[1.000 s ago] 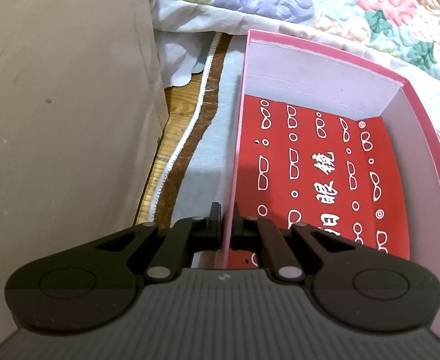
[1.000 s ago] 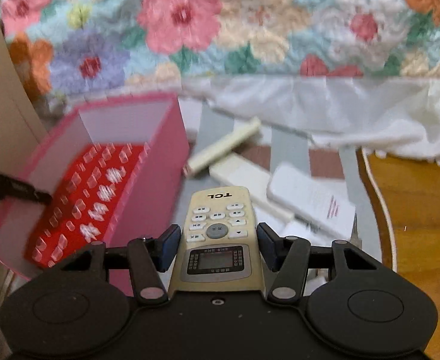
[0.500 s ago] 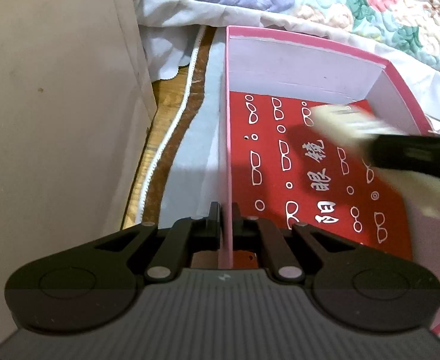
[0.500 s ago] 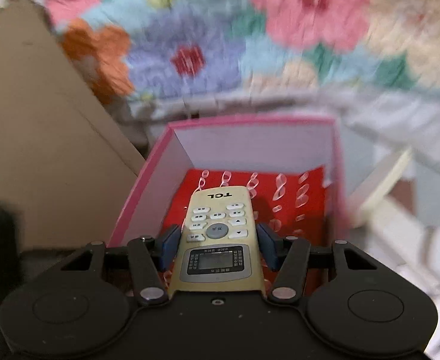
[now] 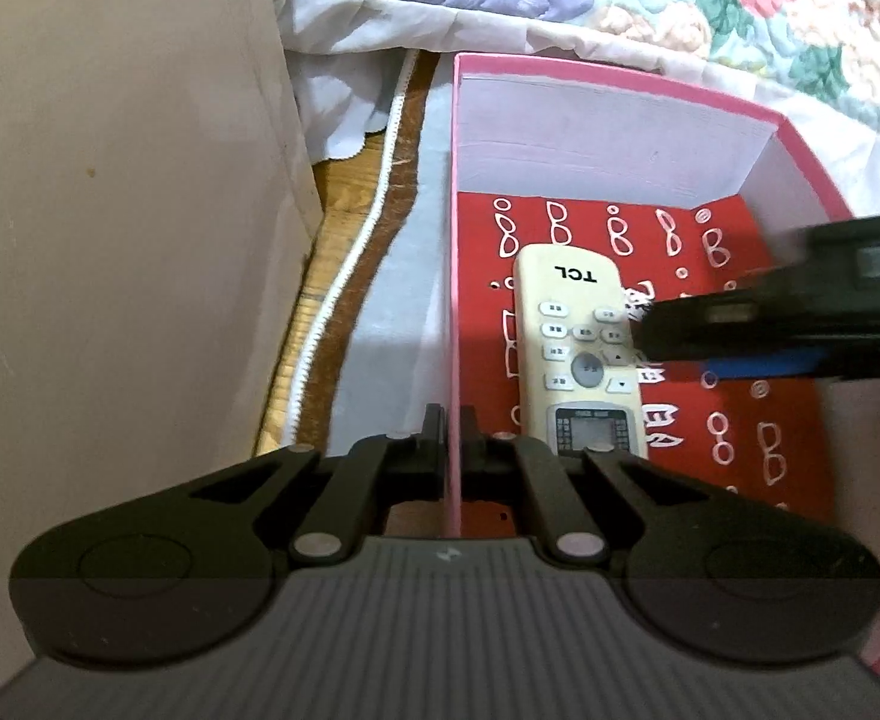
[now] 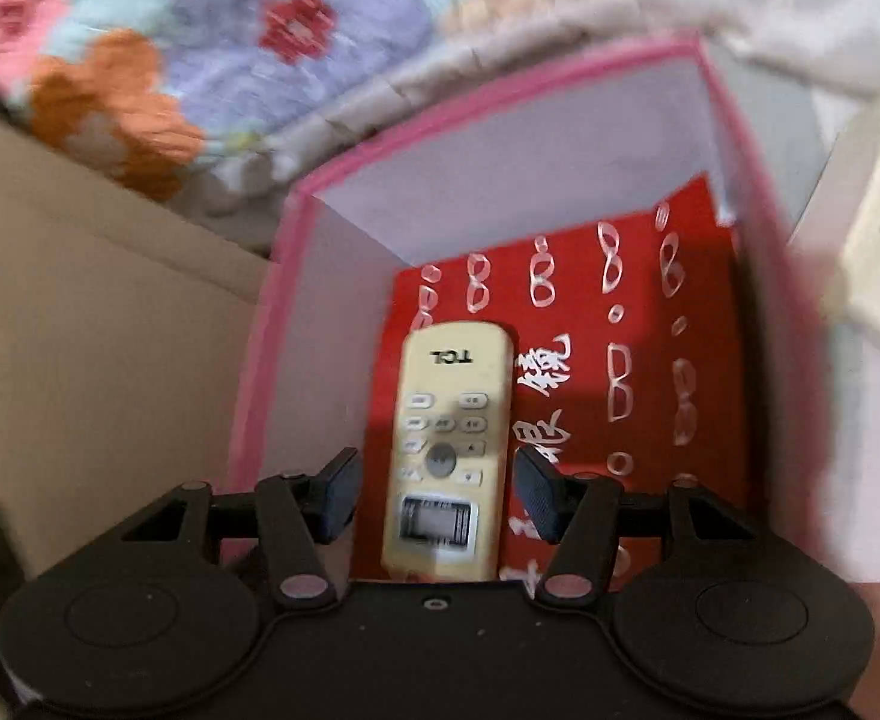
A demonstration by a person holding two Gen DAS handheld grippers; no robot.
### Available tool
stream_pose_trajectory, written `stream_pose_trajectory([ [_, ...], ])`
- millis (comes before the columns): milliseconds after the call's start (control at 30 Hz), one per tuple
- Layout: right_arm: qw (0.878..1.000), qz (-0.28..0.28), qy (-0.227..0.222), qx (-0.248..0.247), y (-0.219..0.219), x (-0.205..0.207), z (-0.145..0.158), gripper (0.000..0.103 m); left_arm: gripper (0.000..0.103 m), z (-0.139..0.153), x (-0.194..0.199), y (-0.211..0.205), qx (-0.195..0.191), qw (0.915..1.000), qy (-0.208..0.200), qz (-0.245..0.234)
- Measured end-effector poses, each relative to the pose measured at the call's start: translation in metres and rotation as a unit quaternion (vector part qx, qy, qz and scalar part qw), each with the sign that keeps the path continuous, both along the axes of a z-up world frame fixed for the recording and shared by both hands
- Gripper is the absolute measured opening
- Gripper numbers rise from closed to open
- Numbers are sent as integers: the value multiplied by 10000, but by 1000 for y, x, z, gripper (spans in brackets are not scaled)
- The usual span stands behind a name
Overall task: Organize rigid objects
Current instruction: 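Open the right tool and move it back to the pile, then grasp the flat white charger with the right tool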
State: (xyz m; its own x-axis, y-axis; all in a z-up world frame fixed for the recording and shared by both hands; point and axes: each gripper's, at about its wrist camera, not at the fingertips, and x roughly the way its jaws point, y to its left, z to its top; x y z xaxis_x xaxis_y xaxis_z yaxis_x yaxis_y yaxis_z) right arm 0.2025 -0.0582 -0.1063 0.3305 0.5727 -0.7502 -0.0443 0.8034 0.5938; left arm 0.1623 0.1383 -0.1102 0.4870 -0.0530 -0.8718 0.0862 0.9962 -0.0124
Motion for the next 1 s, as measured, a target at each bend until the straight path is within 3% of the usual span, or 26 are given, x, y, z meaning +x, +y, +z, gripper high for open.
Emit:
stream_pose_trajectory([
  [100, 9991, 219, -348, -73, -21, -28, 35, 62, 2, 4, 5, -1, 36, 10000, -44, 50],
  [233, 9931, 222, -891, -731, -65, -70, 72, 63, 2, 6, 11, 1, -44, 9999, -35, 136],
  [300, 9868, 147, -1179, -1100, -86, -85, 83, 69, 2, 6, 11, 0, -23, 9998, -9, 173],
  [367, 9813, 9, -1232, -1480, -108, -93, 86, 70, 3, 6, 12, -1, 2, 9997, 39, 222],
  [500, 9808, -295, -694, -1796, -144, -100, 78, 70, 5, 5, 15, -2, -5, 9986, 382, 365],
  [600, 9863, -633, -245, -1502, -169, -105, 67, 70, 7, 6, 13, 4, -255, 9952, 768, 556],
  [733, 9843, -964, 152, -1472, -182, -107, 44, 70, 7, 8, 6, 4, -234, 9948, 848, 511],
  [900, 9747, -1004, -85, -1995, -174, -132, 14, 75, 7, 4, -1, 8, -332, 9954, 782, 438],
  [1000, 9626, -419, -197, -2668, -165, -139, -5, 75, 8, 0, -1, 15, -386, 9957, 735, 402],
])
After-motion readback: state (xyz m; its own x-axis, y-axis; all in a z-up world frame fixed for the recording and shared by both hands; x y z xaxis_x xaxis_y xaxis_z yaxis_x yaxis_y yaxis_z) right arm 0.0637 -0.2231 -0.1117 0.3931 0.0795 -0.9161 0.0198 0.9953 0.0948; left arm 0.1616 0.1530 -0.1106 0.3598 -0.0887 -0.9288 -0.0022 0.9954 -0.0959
